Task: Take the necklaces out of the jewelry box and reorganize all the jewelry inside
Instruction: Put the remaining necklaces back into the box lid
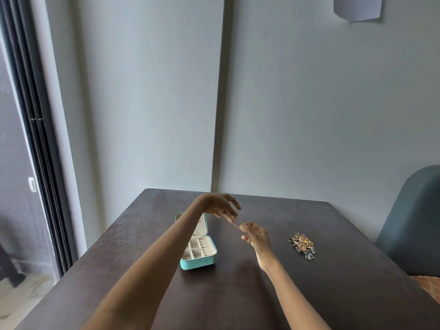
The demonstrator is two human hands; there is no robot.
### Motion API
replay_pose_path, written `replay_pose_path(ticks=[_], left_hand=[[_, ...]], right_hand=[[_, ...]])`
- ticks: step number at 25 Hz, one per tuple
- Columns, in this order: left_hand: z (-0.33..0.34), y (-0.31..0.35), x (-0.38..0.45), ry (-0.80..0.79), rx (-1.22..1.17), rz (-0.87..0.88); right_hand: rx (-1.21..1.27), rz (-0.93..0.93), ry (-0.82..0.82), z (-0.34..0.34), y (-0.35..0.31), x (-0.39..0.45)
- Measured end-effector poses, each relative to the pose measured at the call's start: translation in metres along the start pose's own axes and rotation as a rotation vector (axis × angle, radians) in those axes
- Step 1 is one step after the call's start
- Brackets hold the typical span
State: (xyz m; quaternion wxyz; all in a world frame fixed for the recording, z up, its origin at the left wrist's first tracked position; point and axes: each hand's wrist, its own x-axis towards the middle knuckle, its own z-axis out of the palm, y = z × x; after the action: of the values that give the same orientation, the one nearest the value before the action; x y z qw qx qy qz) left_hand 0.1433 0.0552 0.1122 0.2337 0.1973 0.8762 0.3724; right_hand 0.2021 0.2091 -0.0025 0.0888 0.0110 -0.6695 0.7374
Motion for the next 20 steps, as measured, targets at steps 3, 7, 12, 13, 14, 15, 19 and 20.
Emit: replay_pose_path(ticks=[3,7,12,13,14,15,19,20], left_hand=[[-0.001,0.0,0.001,0.071,0.016,0.071],[0.003,0.002,0.0,0.183,0.049,0.095],[0.011,-0.002,0.009,0.328,0.057,0.142],[0.011,-0.002,0.009,0.337,0.067,0.143],[0.011,-0.004,0.01,0.344,0.072,0.142],[0.011,-0.005,0.01,0.353,0.078,0.141],[0.007,-0.009,0.009,0.402,0.141,0.164],[0.006,-0.009,0.009,0.406,0.155,0.167]], right_hand=[[0.063,0.031,0.056,0.0,0.005,-0.004],[0.145,0.091,0.1,0.004,0.013,-0.009],[0.224,0.131,0.135,0.01,0.017,-0.005],[0.215,0.135,0.129,0.01,0.017,-0.004],[0.199,0.137,0.119,0.01,0.017,-0.004],[0.182,0.138,0.101,0.01,0.017,-0.004],[0.181,0.093,0.016,0.002,0.012,0.001],[0.169,0.062,0.01,-0.001,0.008,0.004]])
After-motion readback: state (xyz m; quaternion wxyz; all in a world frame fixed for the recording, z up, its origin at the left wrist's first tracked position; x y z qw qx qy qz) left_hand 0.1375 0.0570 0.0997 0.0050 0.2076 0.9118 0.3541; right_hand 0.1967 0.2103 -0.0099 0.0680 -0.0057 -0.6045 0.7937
